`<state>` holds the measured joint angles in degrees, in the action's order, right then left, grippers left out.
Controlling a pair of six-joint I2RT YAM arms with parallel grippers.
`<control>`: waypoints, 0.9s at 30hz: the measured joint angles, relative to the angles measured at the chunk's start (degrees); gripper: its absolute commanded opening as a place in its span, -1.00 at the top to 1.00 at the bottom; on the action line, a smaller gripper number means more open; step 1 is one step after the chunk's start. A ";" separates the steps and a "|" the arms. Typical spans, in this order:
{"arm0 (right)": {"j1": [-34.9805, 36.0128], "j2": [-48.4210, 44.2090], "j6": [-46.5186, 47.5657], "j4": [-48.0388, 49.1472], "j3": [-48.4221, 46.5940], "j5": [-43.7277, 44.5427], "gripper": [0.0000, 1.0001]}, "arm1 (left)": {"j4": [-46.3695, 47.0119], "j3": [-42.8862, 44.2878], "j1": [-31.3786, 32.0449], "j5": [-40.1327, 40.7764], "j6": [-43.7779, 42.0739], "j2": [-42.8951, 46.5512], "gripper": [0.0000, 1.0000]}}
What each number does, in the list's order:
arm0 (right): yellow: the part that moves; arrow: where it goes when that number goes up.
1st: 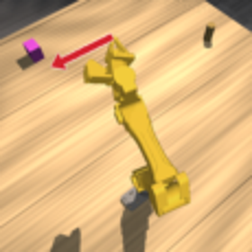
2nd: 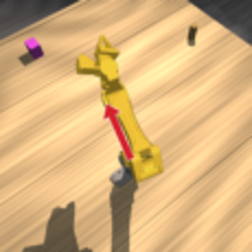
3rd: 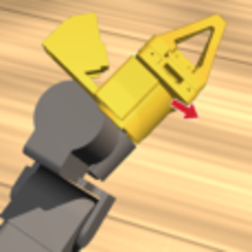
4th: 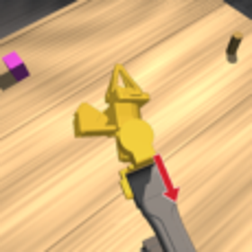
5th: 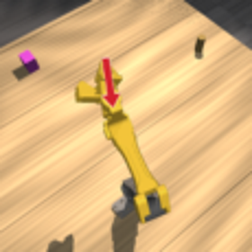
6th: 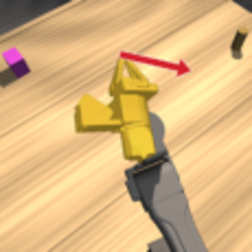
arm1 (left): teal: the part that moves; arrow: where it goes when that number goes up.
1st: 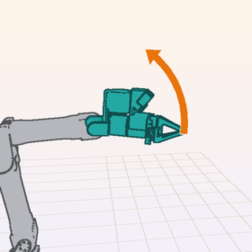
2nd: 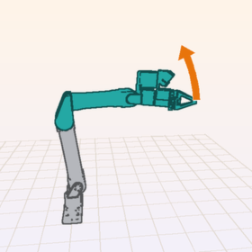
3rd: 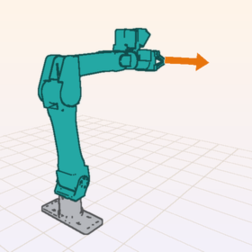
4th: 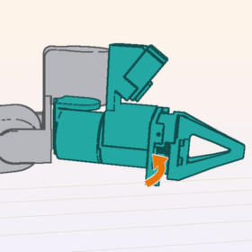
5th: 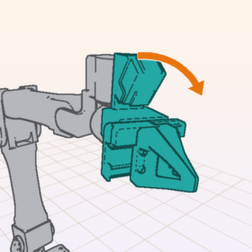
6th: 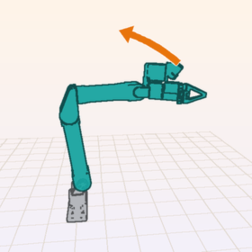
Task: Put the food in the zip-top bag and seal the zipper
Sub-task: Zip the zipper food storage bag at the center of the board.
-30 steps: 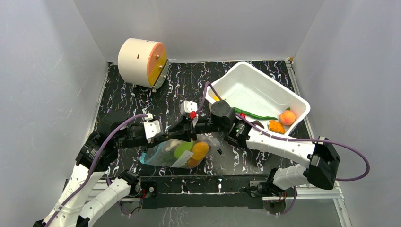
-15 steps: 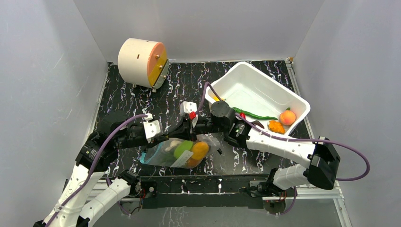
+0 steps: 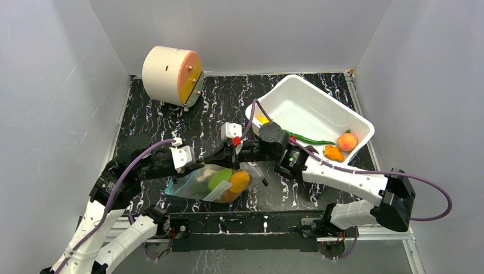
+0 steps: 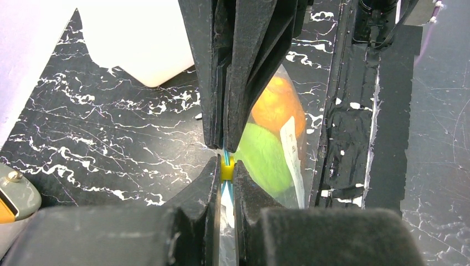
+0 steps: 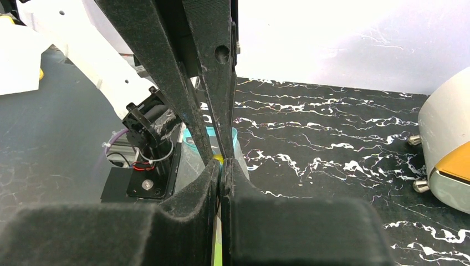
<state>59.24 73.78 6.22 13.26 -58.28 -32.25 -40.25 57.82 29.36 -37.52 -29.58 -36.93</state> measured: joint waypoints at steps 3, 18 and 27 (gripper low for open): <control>0.07 -0.44 0.42 -0.42 0.00 0.63 1.00 | -0.04 0.00 0.00 0.07 0.00 0.13 1.00; -5.97 -4.98 1.16 -4.57 -0.02 -1.97 1.00 | -3.45 1.31 0.00 4.09 -1.57 1.88 1.00; -8.72 -8.87 -1.84 -3.54 3.93 -3.78 1.00 | -7.04 2.99 0.07 7.54 -3.08 3.34 1.00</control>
<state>50.52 64.90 4.38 9.72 -54.35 -36.03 -47.29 60.82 29.43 -29.98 -32.67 -33.58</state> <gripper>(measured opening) 0.010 0.048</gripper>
